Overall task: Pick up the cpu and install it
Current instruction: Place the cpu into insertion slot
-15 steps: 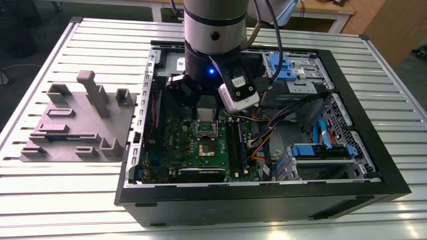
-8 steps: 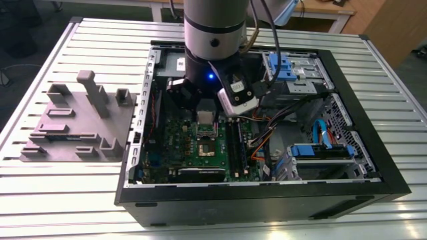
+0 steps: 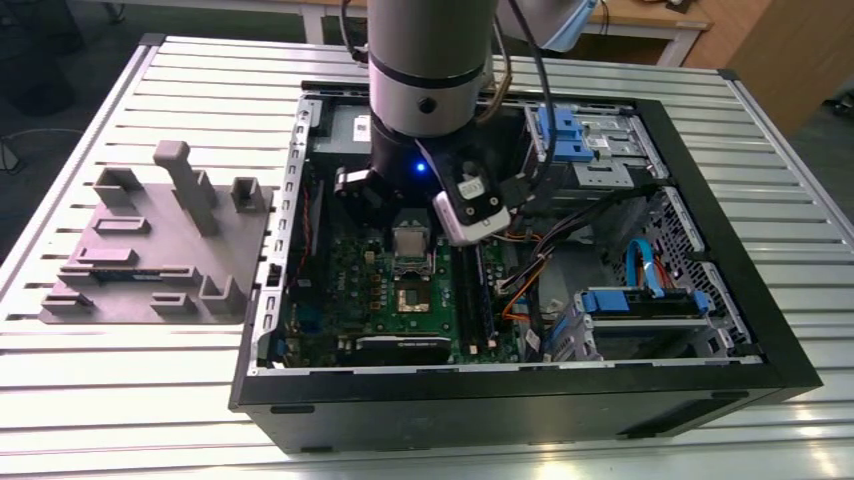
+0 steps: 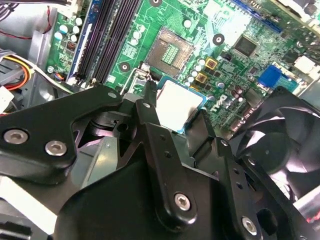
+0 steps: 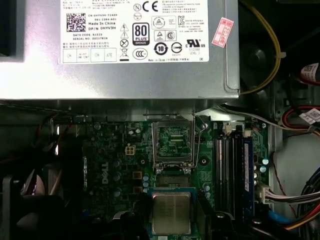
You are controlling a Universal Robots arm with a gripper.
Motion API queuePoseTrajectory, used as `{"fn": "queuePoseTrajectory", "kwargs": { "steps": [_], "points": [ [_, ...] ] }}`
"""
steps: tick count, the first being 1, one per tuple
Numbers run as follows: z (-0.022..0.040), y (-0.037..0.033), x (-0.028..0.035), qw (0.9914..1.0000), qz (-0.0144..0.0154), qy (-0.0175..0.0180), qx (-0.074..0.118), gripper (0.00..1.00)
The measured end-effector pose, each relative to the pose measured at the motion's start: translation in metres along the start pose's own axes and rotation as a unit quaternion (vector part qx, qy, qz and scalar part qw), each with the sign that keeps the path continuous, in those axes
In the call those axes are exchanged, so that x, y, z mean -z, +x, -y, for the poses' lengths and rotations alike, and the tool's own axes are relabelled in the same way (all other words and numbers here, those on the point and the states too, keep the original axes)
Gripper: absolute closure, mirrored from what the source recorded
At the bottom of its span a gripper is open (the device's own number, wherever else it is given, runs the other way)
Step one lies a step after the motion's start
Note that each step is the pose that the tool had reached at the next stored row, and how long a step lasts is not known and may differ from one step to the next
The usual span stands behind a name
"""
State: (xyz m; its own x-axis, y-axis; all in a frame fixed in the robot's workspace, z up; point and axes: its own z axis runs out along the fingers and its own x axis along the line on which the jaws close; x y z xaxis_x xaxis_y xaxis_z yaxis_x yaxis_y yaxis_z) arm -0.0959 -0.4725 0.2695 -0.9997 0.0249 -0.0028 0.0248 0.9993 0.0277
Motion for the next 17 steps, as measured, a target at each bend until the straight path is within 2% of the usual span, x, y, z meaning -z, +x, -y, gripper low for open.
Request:
{"fn": "queuePoseTrajectory", "kwargs": {
  "steps": [4,9,12,15,17],
  "points": [
    [0.0001,0.0000,-0.0049,1.00000,0.0000,0.0000,0.000,0.53],
    [0.0002,0.0000,-0.0070,1.00000,0.0000,-0.0001,0.000,0.53],
    [0.0007,0.0000,-0.0122,1.00000,-0.0005,0.0000,0.000,0.53],
    [0.0043,-0.0002,-0.0169,1.00000,-0.0012,-0.0001,0.000,0.53],
    [0.0047,-0.0022,-0.0205,1.00000,-0.0021,0.0001,0.001,0.53]
  ]
}}
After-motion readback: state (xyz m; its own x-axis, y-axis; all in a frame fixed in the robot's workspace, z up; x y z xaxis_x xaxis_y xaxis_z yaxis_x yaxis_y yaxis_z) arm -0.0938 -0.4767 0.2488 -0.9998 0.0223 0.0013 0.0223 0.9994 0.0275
